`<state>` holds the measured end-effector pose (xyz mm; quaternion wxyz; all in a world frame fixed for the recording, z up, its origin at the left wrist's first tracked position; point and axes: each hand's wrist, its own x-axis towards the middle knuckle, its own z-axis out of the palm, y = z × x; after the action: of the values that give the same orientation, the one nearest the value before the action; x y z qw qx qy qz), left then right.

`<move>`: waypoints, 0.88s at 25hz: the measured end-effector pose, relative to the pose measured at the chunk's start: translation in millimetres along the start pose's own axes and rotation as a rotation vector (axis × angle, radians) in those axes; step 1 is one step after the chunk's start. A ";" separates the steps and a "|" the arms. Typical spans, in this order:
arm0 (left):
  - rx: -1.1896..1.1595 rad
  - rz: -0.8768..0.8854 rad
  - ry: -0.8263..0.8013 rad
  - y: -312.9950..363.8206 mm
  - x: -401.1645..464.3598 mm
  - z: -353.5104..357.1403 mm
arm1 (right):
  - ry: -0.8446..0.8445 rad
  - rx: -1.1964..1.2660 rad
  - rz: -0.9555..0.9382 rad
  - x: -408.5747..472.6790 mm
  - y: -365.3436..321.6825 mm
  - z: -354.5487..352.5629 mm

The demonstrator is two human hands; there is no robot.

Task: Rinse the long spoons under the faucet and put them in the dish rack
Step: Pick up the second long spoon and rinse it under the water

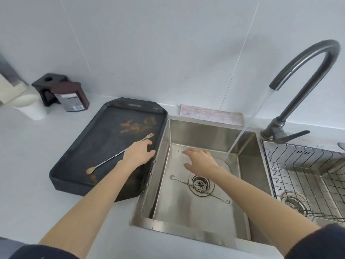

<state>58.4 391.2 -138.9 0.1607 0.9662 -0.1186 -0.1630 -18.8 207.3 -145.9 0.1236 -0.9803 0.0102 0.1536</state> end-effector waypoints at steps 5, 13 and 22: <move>0.035 -0.069 0.008 -30.3 13.1 -1.0 | 0.052 -0.002 -0.093 23.7 -37.6 -5.5; 0.063 -0.128 0.092 -61.5 44.9 2.3 | 0.054 -0.028 -0.163 72.9 -78.9 -9.2; 0.119 -0.086 0.121 -66.4 69.6 16.5 | -0.009 0.040 -0.134 119.0 -97.4 20.3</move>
<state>128.3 428.1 -196.1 0.1029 0.9863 -0.0767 -0.1036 94.1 308.9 -177.5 0.1531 -0.9754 -0.0528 0.1494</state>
